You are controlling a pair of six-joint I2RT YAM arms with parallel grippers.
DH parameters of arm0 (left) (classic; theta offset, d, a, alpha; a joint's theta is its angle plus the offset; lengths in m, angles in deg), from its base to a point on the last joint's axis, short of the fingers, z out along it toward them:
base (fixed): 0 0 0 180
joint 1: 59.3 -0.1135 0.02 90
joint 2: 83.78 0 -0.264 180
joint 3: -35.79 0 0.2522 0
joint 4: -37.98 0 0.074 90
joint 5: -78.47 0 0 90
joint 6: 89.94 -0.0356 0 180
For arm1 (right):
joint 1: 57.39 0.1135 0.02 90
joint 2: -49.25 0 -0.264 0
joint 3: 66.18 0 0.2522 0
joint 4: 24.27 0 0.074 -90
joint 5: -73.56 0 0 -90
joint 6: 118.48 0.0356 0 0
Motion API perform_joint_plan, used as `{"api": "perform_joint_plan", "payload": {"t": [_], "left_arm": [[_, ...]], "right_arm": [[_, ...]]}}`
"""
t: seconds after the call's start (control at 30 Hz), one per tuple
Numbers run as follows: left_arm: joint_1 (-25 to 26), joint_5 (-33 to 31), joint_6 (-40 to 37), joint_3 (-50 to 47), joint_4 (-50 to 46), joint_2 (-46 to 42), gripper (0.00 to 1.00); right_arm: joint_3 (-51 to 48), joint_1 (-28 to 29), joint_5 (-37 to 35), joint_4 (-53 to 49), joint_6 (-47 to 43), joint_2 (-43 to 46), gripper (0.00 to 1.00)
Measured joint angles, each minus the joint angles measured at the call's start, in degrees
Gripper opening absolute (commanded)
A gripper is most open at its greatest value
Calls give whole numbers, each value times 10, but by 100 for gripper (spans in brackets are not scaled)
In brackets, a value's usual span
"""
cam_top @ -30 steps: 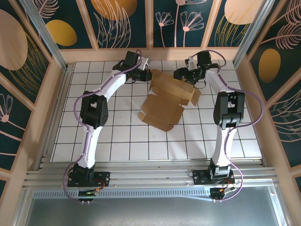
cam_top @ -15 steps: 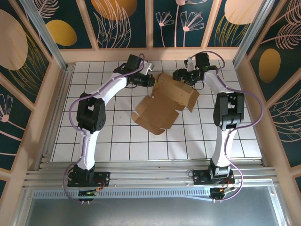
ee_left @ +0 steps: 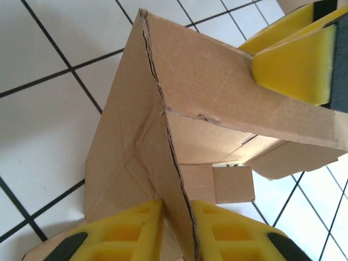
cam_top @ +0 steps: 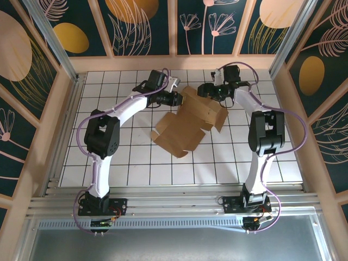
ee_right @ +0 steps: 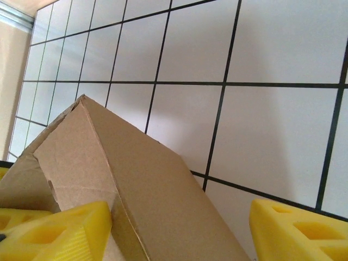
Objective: Fold the paper box
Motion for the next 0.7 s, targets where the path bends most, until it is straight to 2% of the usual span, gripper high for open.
{"api": "perform_joint_plan", "payload": {"t": [0.13,0.27,0.57,0.7], "left_arm": [[4,-5,-6,-50,27,-19,46],[5,-3,-19,-96,61,-26,48],[5,-17,-64,-153,97,-30,57],[5,-17,-77,-197,119,-68,63]], "right_arm": [[-29,22,-8,2,-10,28,69],[-35,43,-23,2,-22,35,69],[-51,49,-41,8,-24,50,69],[-51,50,-44,10,-24,50,69]]}}
